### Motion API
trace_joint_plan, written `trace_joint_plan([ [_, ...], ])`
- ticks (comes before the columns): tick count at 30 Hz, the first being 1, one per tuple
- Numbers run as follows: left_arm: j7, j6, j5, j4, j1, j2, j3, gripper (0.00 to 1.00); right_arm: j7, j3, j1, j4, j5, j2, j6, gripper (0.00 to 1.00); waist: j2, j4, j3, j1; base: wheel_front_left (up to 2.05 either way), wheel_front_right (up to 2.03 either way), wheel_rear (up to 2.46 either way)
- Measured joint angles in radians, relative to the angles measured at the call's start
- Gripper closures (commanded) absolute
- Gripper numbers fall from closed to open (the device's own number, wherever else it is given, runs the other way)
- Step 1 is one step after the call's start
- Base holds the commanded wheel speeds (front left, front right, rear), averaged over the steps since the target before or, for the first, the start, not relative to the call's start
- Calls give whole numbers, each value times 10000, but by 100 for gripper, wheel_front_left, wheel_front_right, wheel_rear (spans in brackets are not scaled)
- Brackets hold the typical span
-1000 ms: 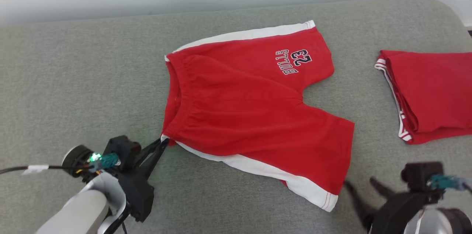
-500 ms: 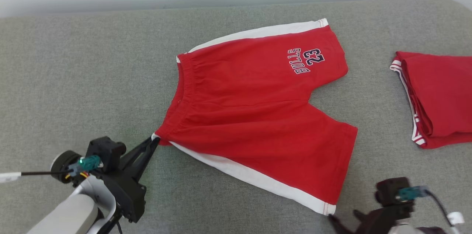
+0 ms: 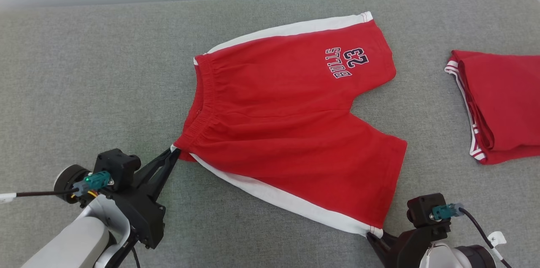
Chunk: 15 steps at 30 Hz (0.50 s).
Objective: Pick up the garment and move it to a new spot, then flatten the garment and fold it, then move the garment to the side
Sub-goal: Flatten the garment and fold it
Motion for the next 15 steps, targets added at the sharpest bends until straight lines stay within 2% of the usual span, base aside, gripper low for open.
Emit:
trace_joint_plan([
  [2,-4,13,-40,-12,0,10,4,100,-38,2,-24,0,104,-33,0,80,0,-18,29,0,0,0,0],
  [3,-15,31,-44,-23,0,12,10,100,-136,-40,-27,-15,102,-48,0,100,0,-21,38,0,0,0,0],
  [10,-307,65,-523,-368,94,-117,322,100,-1175,-1290,-876,-568,-395,-389,0,100,0,24,-38,0,0,0,0],
  [15,-263,362,-788,-1108,577,-215,251,100,-1078,-1906,-1219,-943,-552,-959,2,100,0,109,-242,0,0,0,0],
])
